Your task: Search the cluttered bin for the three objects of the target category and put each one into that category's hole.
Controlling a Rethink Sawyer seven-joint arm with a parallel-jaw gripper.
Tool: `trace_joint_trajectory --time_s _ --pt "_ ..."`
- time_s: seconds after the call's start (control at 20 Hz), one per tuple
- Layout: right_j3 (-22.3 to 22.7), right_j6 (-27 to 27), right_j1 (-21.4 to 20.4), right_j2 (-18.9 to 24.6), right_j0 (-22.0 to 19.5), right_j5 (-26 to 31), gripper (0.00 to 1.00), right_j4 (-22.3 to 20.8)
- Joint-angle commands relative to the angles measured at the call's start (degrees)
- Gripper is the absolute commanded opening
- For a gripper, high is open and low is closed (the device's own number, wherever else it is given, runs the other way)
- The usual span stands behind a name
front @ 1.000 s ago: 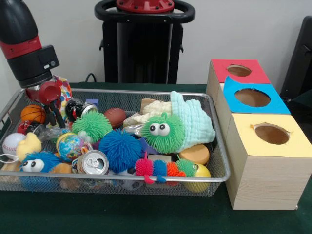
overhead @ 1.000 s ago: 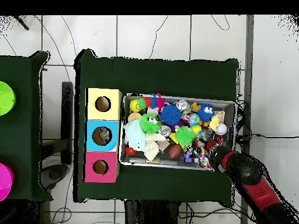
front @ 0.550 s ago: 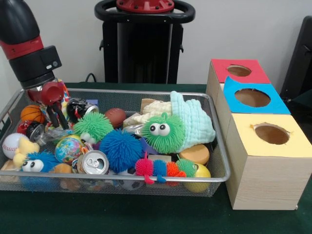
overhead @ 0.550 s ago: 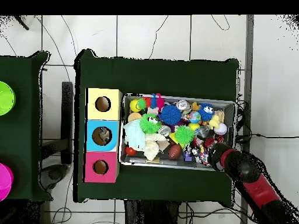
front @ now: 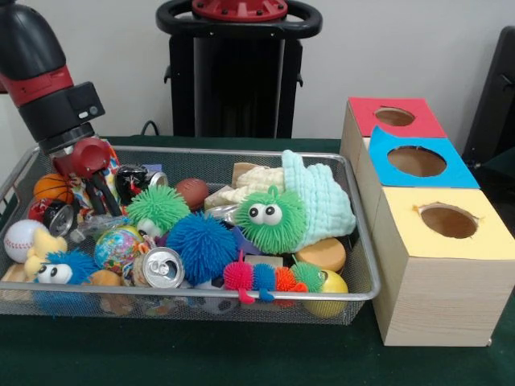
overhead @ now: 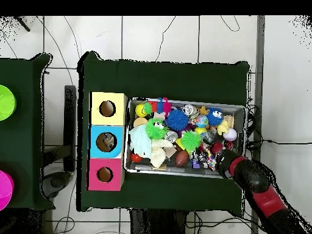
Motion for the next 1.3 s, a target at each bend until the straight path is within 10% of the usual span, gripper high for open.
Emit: trace_joint_trajectory --time_s 0.05,1.3 --pt "-1.4 -3.4 12.1 12.1 0.7 -7.2 1.00 -4.8" --pt "-3.0 -4.0 20.5 18.8 -5.3 -3.0 1.00 -12.2"
